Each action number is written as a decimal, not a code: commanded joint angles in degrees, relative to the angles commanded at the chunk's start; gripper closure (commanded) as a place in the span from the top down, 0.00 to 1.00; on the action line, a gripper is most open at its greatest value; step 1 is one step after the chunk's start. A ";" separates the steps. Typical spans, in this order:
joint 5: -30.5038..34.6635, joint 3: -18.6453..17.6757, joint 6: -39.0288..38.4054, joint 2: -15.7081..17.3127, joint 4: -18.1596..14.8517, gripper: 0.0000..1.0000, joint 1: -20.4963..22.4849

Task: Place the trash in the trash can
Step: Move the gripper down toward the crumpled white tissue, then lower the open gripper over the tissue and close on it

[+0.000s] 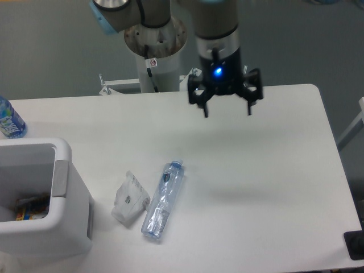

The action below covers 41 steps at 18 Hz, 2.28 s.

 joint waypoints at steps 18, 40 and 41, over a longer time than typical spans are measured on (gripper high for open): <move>-5.89 -8.00 -5.97 -10.46 14.33 1.00 -11.26; -7.74 -5.98 -12.22 -19.25 16.79 1.00 -16.09; -7.65 -5.89 -12.22 -19.43 16.79 1.00 -16.09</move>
